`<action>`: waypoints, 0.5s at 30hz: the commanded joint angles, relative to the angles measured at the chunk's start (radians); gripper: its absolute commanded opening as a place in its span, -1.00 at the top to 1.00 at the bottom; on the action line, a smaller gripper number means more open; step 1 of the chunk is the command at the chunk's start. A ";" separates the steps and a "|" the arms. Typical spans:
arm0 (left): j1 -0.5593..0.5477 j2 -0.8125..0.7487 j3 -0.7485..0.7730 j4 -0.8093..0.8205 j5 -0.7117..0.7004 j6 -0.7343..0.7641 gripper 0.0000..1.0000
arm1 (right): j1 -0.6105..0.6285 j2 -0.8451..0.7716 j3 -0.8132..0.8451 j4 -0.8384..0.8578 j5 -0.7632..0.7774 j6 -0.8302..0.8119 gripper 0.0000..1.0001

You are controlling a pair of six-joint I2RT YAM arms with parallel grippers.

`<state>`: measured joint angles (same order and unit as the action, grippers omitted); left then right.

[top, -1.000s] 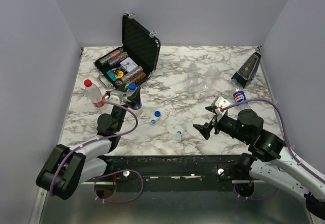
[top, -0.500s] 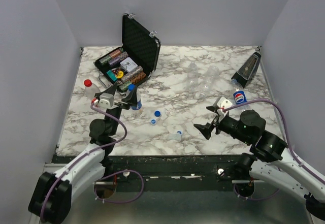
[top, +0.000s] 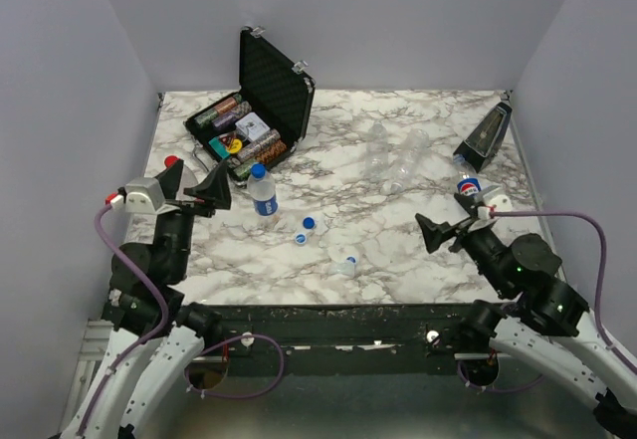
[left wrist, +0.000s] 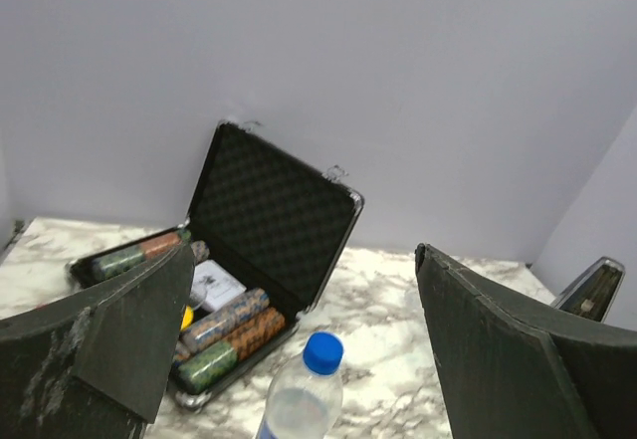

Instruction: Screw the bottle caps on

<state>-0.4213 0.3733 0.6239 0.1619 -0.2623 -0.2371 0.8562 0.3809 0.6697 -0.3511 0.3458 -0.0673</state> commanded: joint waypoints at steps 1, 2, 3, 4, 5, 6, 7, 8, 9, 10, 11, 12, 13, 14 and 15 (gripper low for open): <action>-0.007 -0.063 0.127 -0.413 -0.110 0.030 -0.98 | 0.001 -0.115 -0.034 0.056 0.254 0.009 -1.00; -0.007 -0.082 0.146 -0.453 -0.136 0.018 -0.98 | 0.001 -0.146 -0.048 0.067 0.271 -0.009 -1.00; -0.007 -0.095 0.158 -0.484 -0.161 -0.002 -0.98 | 0.001 -0.170 -0.059 0.073 0.294 -0.026 -1.00; -0.007 -0.115 0.174 -0.508 -0.185 -0.013 -0.98 | 0.001 -0.198 -0.067 0.080 0.320 -0.037 -1.00; -0.007 -0.144 0.187 -0.525 -0.202 -0.019 -0.98 | 0.001 -0.224 -0.073 0.087 0.349 -0.048 -1.00; -0.007 -0.167 0.191 -0.539 -0.215 -0.021 -0.98 | 0.001 -0.246 -0.079 0.098 0.373 -0.063 -1.00; -0.007 -0.197 0.185 -0.544 -0.224 -0.018 -0.98 | 0.001 -0.270 -0.091 0.110 0.389 -0.077 -1.00; -0.007 -0.226 0.171 -0.538 -0.236 -0.013 -0.98 | 0.001 -0.292 -0.104 0.124 0.406 -0.089 -1.00; -0.007 -0.258 0.149 -0.524 -0.248 -0.011 -0.99 | 0.001 -0.315 -0.114 0.142 0.415 -0.101 -1.00; -0.007 -0.286 0.133 -0.512 -0.265 -0.010 -0.98 | 0.001 -0.336 -0.127 0.155 0.421 -0.111 -1.00; -0.007 -0.306 0.114 -0.503 -0.275 -0.011 -0.98 | 0.001 -0.355 -0.142 0.176 0.423 -0.124 -1.00; -0.007 -0.315 0.100 -0.501 -0.278 -0.010 -0.98 | 0.001 -0.373 -0.157 0.198 0.426 -0.134 -1.00; -0.007 -0.318 0.083 -0.496 -0.282 -0.005 -0.98 | 0.001 -0.376 -0.173 0.216 0.432 -0.140 -1.00; -0.007 -0.312 0.071 -0.496 -0.282 -0.001 -0.98 | 0.001 -0.410 -0.186 0.239 0.433 -0.149 -1.00; -0.007 -0.307 0.063 -0.495 -0.279 0.001 -0.99 | 0.001 -0.430 -0.200 0.253 0.433 -0.158 -1.00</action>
<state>-0.4213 0.0578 0.7406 -0.2867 -0.4847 -0.2420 0.8558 0.0200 0.5205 -0.1989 0.7162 -0.1684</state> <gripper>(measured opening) 0.991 0.998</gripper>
